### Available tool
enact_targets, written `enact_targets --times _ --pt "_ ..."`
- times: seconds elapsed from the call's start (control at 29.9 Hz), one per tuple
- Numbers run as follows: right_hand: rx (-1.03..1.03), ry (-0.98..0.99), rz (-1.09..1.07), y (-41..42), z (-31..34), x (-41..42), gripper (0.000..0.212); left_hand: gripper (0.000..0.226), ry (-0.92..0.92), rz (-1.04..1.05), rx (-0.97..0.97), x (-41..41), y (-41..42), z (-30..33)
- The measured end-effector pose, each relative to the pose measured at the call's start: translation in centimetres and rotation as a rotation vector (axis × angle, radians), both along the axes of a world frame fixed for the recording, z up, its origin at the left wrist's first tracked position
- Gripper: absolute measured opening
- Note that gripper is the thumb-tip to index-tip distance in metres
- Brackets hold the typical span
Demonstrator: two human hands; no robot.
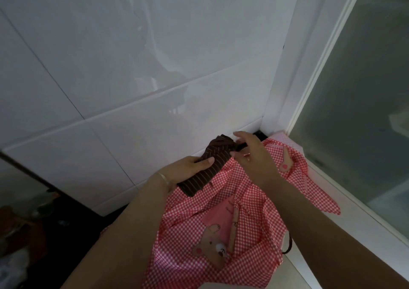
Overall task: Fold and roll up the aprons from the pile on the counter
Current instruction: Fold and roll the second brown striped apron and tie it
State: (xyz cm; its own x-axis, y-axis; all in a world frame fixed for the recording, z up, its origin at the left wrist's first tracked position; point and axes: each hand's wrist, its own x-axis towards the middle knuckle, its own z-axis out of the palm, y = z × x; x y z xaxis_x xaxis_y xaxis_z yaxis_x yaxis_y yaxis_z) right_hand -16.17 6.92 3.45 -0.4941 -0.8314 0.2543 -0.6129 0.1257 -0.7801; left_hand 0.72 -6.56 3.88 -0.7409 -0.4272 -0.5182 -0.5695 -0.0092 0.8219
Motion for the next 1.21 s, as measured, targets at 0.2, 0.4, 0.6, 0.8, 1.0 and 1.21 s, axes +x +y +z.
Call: enact_targets --times 0.2,0.4,0.6,0.8,1.0,1.21 --pt "0.087 -0.004 0.026 -0.1 1.1 -0.3 0.005 0.058 -0.005 -0.047 -0.034 0.4 -0.6 1.0" --pt "0.28 -0.172 0.074 -0.8 3.0 -0.6 0.02 0.063 -0.081 -0.041 -0.089 0.6 -1.1 1.1" --pt "0.022 -0.979 -0.344 -2.8 3.4 -1.2 0.03 0.068 -0.079 0.023 -0.021 0.4 -1.5 1.1" --pt "-0.116 -1.291 -0.384 -2.3 3.4 -3.3 0.033 0.066 -0.041 0.084 0.087 2.0 -2.1 0.1" --pt "-0.039 -0.626 -0.085 -2.4 5.4 -2.7 0.027 0.069 -0.147 0.047 -0.025 1.5 -2.2 0.1" --pt "0.712 0.099 0.721 -4.0 10.6 1.6 0.023 0.047 -0.17 -0.279 -0.627 -1.6 1.0 2.1"
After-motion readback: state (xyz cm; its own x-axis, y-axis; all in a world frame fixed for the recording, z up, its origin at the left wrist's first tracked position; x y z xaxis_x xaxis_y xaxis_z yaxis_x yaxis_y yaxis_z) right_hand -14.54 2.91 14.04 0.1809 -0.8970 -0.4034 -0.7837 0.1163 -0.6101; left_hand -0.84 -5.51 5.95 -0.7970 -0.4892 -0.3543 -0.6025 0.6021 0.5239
